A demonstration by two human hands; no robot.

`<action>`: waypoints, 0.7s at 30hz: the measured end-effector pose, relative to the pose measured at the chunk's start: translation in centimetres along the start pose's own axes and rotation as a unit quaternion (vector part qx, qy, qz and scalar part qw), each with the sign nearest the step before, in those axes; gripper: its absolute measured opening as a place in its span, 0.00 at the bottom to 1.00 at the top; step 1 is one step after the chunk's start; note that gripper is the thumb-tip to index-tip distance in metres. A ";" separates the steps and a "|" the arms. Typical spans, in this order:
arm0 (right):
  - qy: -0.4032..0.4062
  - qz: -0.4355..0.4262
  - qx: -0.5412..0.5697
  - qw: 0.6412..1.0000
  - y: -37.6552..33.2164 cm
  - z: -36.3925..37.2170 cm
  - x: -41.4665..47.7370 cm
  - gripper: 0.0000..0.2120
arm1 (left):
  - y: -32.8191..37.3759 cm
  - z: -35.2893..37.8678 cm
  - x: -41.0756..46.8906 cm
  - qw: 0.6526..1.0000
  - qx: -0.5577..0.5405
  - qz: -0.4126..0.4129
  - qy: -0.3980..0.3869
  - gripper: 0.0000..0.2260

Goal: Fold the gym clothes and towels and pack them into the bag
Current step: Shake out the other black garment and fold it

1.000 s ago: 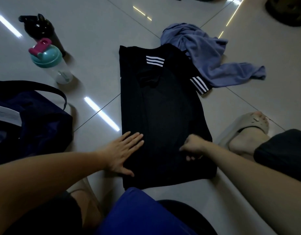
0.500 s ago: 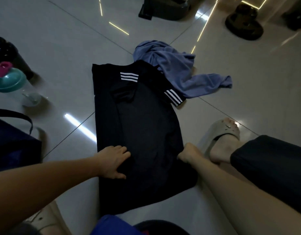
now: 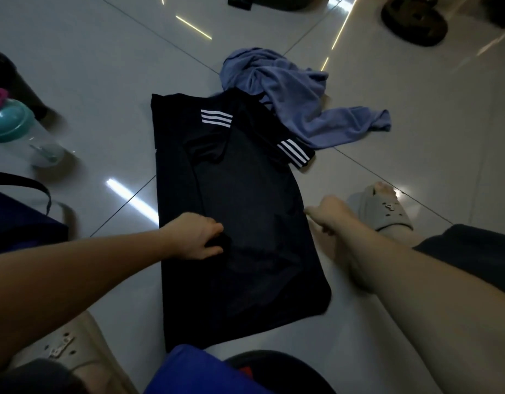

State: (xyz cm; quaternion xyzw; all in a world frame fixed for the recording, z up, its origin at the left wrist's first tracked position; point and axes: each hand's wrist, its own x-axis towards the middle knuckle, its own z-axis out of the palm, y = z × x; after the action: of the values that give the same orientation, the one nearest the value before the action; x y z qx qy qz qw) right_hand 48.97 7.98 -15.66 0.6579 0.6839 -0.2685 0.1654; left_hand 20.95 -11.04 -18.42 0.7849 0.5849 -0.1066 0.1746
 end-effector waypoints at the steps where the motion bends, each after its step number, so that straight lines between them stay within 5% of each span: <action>1: 0.031 -0.023 0.021 0.999 -0.7 -0.8 1.3 0.19 | -0.6 -0.5 0.9 1.000 -0.002 -0.012 0.023 0.17; 6: 0.106 -0.096 0.072 0.987 -5.8 -4.2 7.5 0.06 | -4.9 -3.9 6.8 0.990 -0.056 -0.067 0.114 0.10; 12: 0.089 -0.075 -0.087 0.989 -8.3 -4.5 13.8 0.33 | -10.3 -6.5 15.0 0.967 -0.024 -0.164 0.192 0.21; 14: 0.118 -0.090 -0.153 0.977 -8.4 -4.3 14.5 0.30 | -11.9 -6.1 16.8 0.970 -0.010 -0.181 0.165 0.30; 18: 0.177 -0.163 -0.127 0.962 -8.8 -6.4 15.3 0.03 | -13.4 -5.5 18.8 0.972 -0.010 -0.180 0.149 0.32; 21: 0.087 -0.189 -0.065 0.976 -9.5 -10.7 15.1 0.15 | -13.8 -6.9 19.4 0.971 -0.018 -0.182 0.154 0.30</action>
State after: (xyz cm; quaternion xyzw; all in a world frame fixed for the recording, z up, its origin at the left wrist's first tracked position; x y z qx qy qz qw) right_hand 39.73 26.57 -14.43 0.5256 0.8235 -0.1918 0.0937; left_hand 13.22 12.28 -21.36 0.6688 0.7397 -0.0044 0.0743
